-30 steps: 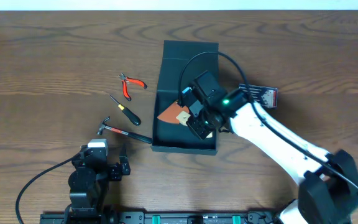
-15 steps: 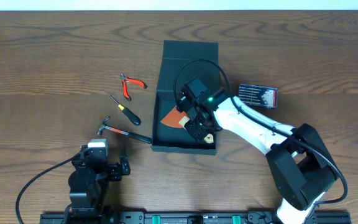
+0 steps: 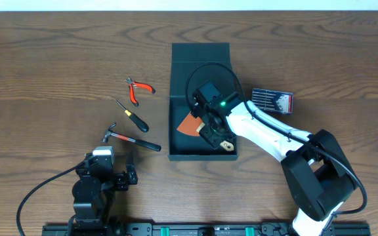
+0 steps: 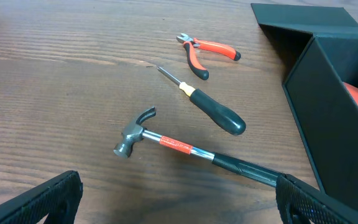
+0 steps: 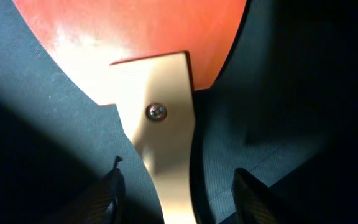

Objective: Pack container
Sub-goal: 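Carry the scraper with the right gripper and lower it into the box, then open the right gripper and lift it out of the box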

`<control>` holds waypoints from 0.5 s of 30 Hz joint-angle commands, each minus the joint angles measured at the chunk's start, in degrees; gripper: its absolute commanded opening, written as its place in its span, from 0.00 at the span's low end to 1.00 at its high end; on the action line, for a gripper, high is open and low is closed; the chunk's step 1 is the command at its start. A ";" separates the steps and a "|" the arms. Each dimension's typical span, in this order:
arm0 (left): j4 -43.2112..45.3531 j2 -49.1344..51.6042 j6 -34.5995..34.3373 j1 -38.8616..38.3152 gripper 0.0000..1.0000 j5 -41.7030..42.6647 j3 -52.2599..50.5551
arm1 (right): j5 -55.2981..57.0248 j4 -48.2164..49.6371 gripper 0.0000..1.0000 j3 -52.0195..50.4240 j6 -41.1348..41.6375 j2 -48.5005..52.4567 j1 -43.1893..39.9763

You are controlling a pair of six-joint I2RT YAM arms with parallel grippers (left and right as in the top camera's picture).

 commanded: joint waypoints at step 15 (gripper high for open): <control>0.20 -0.35 0.37 -0.07 0.99 -0.48 -0.74 | -7.21 -2.08 0.79 8.13 -1.29 -14.95 -0.59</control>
